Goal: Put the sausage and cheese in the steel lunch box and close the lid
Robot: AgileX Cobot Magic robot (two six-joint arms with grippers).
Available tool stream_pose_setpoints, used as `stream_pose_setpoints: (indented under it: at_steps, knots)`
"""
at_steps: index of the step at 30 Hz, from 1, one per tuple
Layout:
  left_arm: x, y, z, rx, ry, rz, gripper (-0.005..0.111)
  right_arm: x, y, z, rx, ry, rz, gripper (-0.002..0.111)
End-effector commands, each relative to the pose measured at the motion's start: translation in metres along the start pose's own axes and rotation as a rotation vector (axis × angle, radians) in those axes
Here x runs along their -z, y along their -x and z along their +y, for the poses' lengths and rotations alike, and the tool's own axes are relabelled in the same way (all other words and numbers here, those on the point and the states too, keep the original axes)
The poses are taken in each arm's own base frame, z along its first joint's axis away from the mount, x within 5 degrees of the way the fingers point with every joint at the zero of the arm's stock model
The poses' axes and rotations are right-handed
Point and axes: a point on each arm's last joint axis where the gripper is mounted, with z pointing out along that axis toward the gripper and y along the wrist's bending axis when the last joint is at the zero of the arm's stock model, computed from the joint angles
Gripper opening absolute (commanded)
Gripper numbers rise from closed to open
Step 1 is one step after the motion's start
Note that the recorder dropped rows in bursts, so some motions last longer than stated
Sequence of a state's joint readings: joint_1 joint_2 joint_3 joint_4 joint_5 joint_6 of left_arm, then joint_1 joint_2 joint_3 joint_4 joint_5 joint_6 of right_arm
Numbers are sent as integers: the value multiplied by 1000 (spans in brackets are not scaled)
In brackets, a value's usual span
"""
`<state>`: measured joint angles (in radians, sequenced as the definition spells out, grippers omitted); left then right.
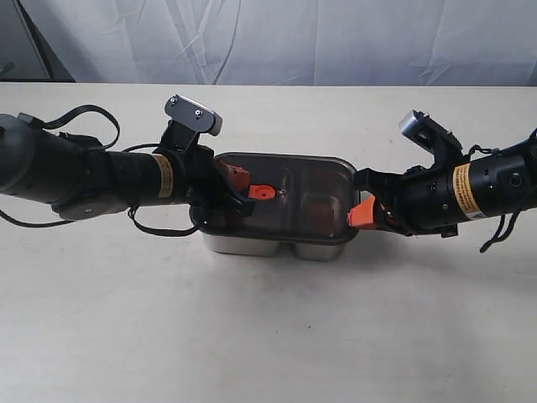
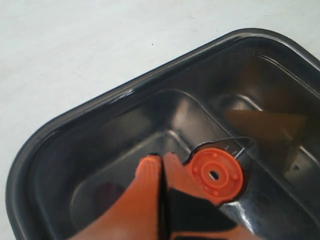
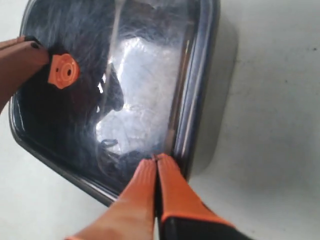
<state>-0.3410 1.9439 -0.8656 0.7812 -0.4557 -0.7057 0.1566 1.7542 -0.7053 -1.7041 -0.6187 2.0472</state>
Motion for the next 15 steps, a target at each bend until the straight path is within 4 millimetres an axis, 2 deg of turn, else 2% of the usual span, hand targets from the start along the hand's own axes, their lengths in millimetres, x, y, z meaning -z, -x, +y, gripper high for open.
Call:
stream_pose_setpoints:
  at_steps: [1,4,7,10,15]
  knots:
    - [-5,-33,6,-17,72,186,0,-17,-10,-21,4,-89,66,-1]
    - [-5,-32,5,-17,70,183,0,-17,-10,-20,6,-87,66,-1]
    - [-2,-25,3,-21,56,148,0,-8,-6,-12,46,-70,34,-1]
    - [6,-9,-2,-3,38,63,0,7,0,1,85,-54,-23,-1]
    - [30,28,-14,-29,-23,-121,0,36,7,25,157,-22,-133,-1]
